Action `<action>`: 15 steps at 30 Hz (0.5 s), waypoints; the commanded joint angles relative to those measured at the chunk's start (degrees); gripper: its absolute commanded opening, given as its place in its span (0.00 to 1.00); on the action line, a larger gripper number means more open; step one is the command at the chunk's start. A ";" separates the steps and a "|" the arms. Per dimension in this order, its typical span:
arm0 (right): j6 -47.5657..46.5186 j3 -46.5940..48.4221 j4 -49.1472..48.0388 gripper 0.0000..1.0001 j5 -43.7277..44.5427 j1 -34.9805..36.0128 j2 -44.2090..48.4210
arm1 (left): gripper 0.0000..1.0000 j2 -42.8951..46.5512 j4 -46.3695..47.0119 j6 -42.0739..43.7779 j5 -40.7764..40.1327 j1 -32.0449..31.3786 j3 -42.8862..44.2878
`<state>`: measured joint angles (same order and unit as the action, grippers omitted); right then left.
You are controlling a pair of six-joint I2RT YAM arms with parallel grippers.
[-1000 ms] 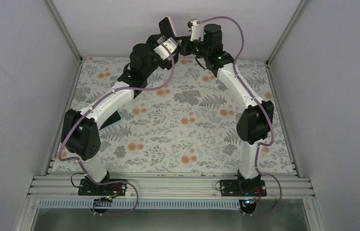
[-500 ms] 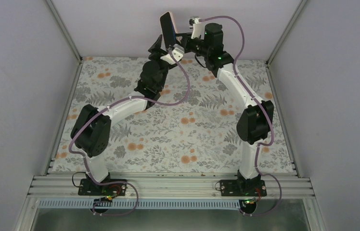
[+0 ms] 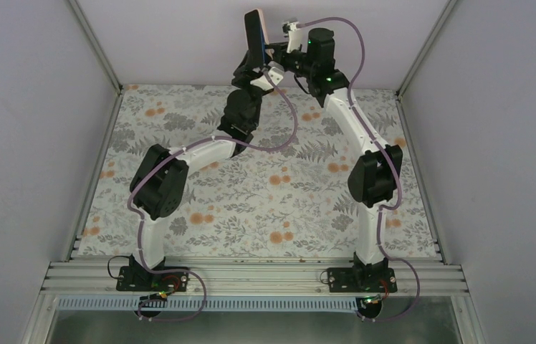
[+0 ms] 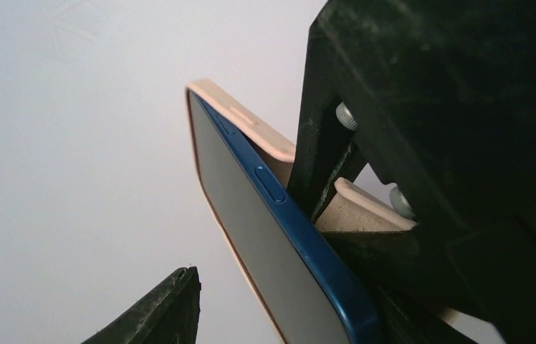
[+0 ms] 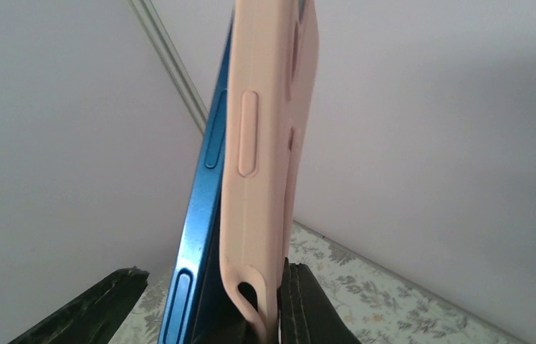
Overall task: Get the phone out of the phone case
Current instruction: Remove the phone case from the phone.
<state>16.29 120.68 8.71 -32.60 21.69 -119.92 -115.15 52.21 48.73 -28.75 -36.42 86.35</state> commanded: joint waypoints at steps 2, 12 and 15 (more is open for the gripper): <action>-8.19 3.08 22.06 0.03 -37.11 5.17 1.73 | 0.53 -3.56 4.56 4.05 -13.58 7.60 10.51; -16.04 0.64 30.48 0.03 -40.12 5.11 4.91 | 0.23 -2.87 6.72 5.39 -13.17 7.51 9.92; -19.17 0.17 33.47 0.03 -38.16 4.88 5.76 | 0.22 -1.32 9.10 6.99 -13.41 7.47 7.60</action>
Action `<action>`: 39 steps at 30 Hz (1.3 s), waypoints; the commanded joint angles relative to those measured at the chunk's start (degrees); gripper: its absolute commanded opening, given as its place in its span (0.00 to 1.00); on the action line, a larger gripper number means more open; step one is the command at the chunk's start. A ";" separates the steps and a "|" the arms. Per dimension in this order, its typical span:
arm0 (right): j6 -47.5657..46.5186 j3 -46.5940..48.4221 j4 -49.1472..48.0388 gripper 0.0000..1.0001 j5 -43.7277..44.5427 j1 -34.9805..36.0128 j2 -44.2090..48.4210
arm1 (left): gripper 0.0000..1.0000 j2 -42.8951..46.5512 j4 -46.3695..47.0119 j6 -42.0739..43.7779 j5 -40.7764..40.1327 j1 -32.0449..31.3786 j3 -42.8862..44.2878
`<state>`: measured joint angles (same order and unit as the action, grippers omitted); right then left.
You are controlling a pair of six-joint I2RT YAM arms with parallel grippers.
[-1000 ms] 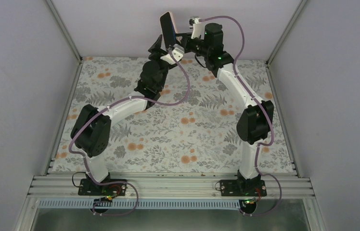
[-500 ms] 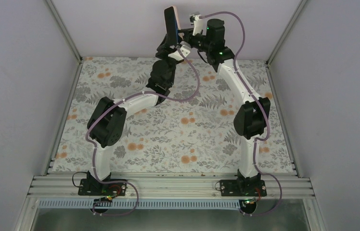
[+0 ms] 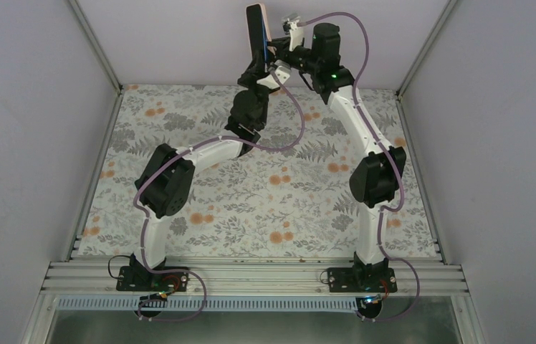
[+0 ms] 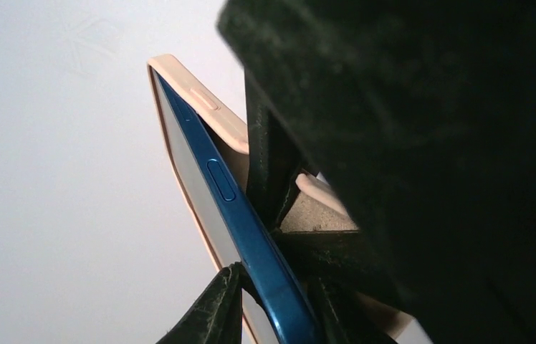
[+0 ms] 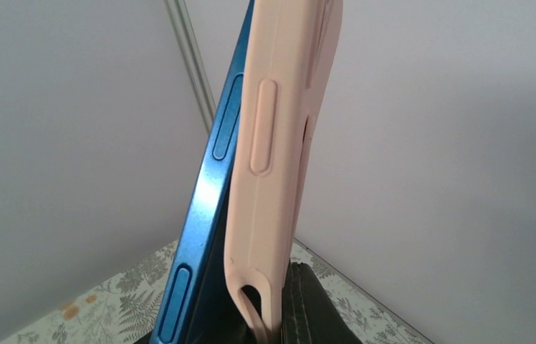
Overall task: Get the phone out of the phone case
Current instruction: Remove the phone case from the phone.
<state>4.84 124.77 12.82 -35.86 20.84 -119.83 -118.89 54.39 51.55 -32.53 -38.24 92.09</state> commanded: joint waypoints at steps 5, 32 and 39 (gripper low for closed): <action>-9.15 -5.42 30.74 0.03 -32.24 2.96 6.64 | 0.20 7.13 12.51 8.00 -9.41 9.23 -4.51; -19.73 -20.49 32.33 0.03 -11.97 -6.28 16.31 | 0.02 37.88 -3.62 5.83 1.47 6.49 -33.22; -16.80 -17.65 34.62 0.03 -11.81 -15.18 13.02 | 0.02 50.78 -22.81 3.65 11.77 4.47 -43.51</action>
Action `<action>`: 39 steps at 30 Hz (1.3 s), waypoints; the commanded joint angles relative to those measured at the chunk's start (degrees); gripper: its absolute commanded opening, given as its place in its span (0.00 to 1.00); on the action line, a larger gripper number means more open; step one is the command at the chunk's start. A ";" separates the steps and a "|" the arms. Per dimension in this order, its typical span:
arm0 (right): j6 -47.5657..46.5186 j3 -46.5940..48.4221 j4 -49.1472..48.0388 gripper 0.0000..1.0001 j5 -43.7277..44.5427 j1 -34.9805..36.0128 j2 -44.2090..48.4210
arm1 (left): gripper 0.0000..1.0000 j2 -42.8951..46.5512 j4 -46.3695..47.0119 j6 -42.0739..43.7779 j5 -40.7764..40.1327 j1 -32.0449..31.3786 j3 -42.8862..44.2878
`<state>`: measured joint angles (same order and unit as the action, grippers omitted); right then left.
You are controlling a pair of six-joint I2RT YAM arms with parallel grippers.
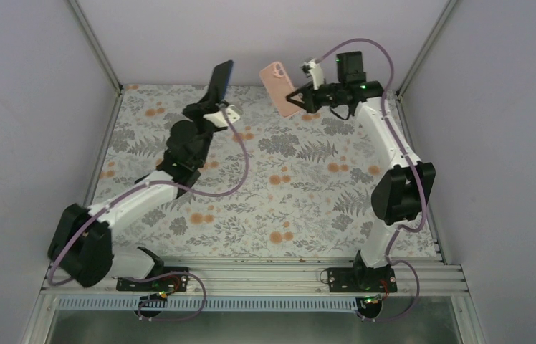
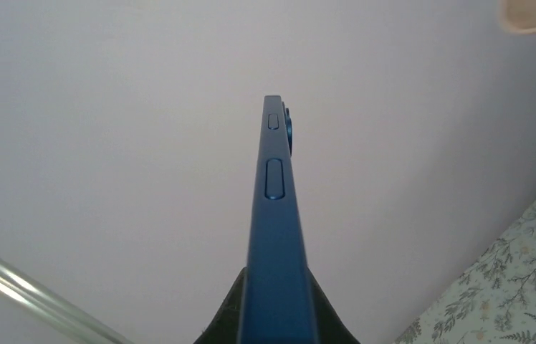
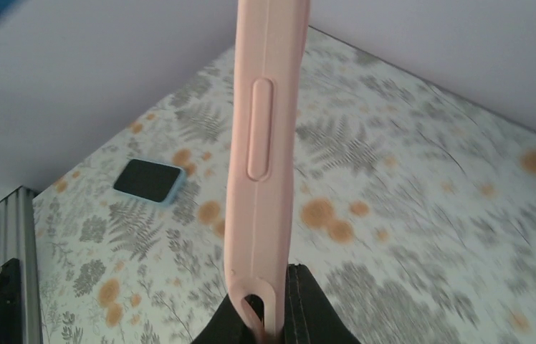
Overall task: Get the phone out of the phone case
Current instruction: Remove the phone case from the phone, then place the phone case at the center of the board, then place the phone at the center of the board.
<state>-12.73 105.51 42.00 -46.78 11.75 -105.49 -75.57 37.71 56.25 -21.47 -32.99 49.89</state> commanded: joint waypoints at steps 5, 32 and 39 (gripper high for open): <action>-13.62 11.87 27.93 0.03 0.60 -10.02 -10.46 | 0.02 10.83 -7.44 6.77 -2.71 -4.72 -13.27; -15.66 -26.65 7.99 0.94 31.94 -23.74 -1.50 | 0.93 -29.85 59.88 40.23 -5.49 -27.85 -46.29; -17.42 -22.17 12.64 1.00 31.95 -23.68 3.32 | 1.00 -12.82 24.31 30.48 -2.07 -27.75 -37.01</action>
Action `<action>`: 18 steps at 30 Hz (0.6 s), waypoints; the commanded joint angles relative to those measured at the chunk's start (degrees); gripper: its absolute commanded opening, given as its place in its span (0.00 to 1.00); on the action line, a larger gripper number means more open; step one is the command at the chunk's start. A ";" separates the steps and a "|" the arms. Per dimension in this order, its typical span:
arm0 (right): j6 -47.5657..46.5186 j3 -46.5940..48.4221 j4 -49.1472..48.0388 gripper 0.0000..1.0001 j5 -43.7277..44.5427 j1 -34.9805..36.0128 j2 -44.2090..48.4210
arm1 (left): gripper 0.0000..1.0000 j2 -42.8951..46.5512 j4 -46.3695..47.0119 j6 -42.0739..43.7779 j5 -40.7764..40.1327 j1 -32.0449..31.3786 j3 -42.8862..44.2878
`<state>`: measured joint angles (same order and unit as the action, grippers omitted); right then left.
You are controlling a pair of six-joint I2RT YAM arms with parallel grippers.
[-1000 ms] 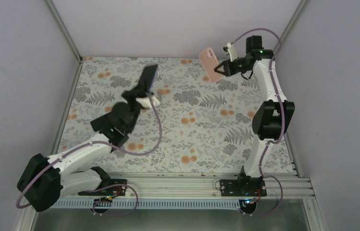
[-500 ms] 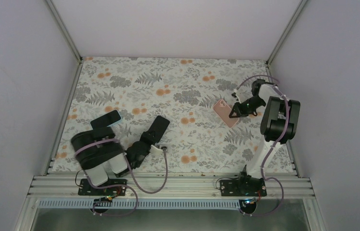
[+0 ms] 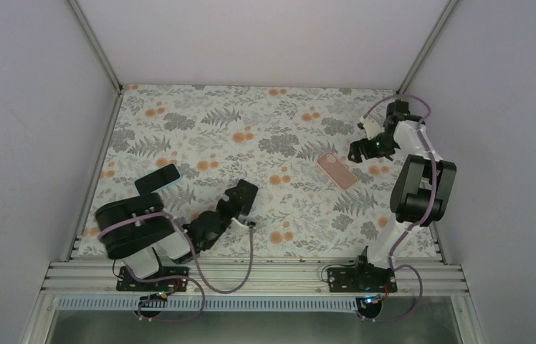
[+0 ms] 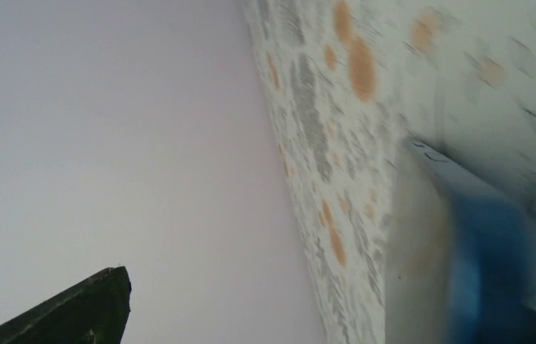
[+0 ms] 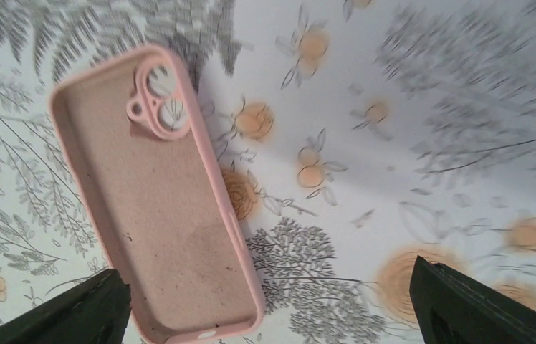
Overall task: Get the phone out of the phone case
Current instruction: Place the phone at the center of the board.
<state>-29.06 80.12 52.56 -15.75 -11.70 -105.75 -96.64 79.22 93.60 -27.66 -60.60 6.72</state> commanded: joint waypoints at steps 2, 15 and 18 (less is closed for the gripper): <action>-1.32 4.88 3.42 1.00 0.82 -0.15 4.30 | 1.00 13.89 -35.41 -12.97 7.95 0.14 12.18; -2.43 18.68 13.02 1.00 0.54 4.13 3.37 | 1.00 14.25 -105.57 -32.00 27.77 8.58 51.15; -1.82 18.96 12.99 1.00 1.06 6.59 3.54 | 1.00 14.82 -110.10 -35.98 30.43 14.35 56.96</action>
<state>-30.44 97.84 62.65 -15.29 -8.45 -102.39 -82.56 -15.75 65.19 -4.01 -51.66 57.01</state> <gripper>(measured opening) 0.997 0.999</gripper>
